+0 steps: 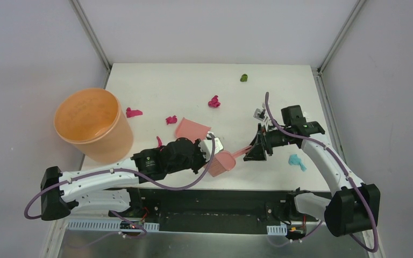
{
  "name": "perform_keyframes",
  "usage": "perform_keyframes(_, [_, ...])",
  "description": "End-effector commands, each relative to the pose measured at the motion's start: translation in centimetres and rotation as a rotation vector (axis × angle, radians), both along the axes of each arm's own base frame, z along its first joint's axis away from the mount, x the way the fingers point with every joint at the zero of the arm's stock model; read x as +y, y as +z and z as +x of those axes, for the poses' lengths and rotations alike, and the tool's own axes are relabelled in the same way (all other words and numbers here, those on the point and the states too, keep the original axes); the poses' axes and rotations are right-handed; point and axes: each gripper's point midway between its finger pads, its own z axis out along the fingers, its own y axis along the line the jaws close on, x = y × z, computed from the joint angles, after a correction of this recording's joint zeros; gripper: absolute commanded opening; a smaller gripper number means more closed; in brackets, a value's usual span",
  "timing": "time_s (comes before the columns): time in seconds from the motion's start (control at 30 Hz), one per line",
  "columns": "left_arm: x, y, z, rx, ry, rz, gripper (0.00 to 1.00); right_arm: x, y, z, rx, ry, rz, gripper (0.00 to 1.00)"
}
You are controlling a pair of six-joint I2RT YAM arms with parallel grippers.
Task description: Sweep away the paper scraps from the table
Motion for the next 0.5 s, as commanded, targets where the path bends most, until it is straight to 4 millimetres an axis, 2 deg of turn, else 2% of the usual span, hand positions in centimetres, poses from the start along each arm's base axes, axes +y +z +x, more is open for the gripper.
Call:
perform_keyframes(0.0, [-0.97, 1.39, 0.69, 0.002, 0.024, -0.082, 0.0, 0.37, 1.12, -0.39, -0.065, 0.039, 0.054, 0.58])
perform_keyframes(0.17, [-0.85, 1.25, 0.98, 0.009, 0.026, -0.071, 0.0, 0.51, 1.24, -0.03, -0.059, 0.027, 0.059, 0.5])
perform_keyframes(0.4, [-0.94, 0.63, 1.16, 0.081, 0.016, -0.088, 0.0, 0.58, 1.32, 0.33, -0.07, 0.017, 0.059, 0.49])
perform_keyframes(0.47, [-0.98, 0.57, 1.25, 0.108, 0.016, -0.099, 0.0, 0.59, 1.29, 0.41, -0.073, 0.013, 0.058, 0.46])
